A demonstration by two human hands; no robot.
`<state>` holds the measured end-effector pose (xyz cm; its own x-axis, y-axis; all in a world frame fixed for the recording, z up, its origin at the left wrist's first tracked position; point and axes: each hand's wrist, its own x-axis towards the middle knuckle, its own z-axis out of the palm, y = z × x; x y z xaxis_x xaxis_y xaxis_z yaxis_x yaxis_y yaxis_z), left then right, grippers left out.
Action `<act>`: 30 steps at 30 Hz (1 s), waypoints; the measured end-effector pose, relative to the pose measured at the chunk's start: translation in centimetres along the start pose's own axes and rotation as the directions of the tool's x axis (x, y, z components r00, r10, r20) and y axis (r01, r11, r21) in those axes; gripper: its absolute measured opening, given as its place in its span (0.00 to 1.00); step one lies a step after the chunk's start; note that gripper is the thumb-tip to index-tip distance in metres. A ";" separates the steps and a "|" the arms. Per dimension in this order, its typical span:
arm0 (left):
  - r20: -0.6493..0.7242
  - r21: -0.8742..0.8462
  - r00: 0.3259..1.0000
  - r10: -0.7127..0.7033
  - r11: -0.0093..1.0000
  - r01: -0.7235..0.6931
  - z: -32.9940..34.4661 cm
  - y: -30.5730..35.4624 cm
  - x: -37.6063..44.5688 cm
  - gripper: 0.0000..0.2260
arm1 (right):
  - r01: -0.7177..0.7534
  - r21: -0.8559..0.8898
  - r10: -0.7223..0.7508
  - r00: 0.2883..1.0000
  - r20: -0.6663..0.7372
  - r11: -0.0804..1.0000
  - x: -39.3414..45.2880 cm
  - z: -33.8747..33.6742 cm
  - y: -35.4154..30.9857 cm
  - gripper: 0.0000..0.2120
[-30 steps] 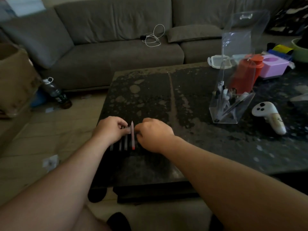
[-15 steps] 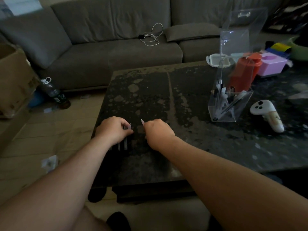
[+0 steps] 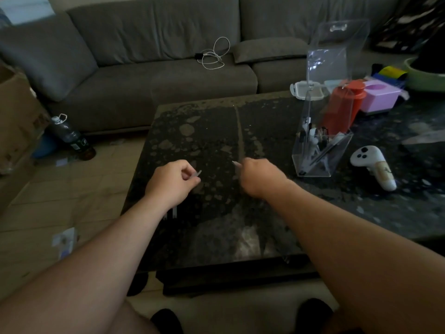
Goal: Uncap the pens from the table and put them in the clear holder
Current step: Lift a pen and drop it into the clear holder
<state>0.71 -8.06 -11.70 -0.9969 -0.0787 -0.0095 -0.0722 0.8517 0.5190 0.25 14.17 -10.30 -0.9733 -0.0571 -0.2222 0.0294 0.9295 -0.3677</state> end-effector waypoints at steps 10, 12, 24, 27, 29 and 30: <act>0.004 0.015 0.999 0.046 0.999 -0.046 1.3 1.7 -0.5 0.08 | 0.276 -0.149 -0.303 0.930 -0.209 0.950 -1.6 -1.2 1.5 0.11; -0.002 0.004 0.999 0.045 0.999 -0.045 1.4 2.2 -0.6 0.09 | 0.292 -0.148 -0.320 0.921 -0.223 0.945 -1.6 -1.1 1.4 0.10; 0.032 -0.074 0.992 0.121 0.990 -0.118 1.9 3.5 -0.8 0.09 | 0.319 -0.100 -0.333 0.916 -0.225 0.943 -2.0 -1.3 1.9 0.10; 0.028 -0.119 0.994 0.108 0.987 -0.104 1.9 3.5 -0.8 0.08 | 0.319 -0.085 -0.330 0.918 -0.221 0.944 -2.0 -1.5 2.1 0.10; 0.028 -0.131 0.994 0.105 0.986 -0.100 1.8 3.6 -0.9 0.08 | 0.324 -0.084 -0.335 0.916 -0.223 0.942 -1.9 -1.5 2.3 0.10; 0.027 -0.134 0.994 0.110 0.985 -0.106 1.8 3.7 -0.9 0.08 | 0.326 -0.084 -0.337 0.915 -0.224 0.942 -1.9 -1.5 2.3 0.10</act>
<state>1.28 -3.87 -11.34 -0.9992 0.0299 0.0247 0.0388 0.7780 0.6271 1.81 16.99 -9.37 -0.9511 -0.2835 0.1228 -0.3087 0.8873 -0.3426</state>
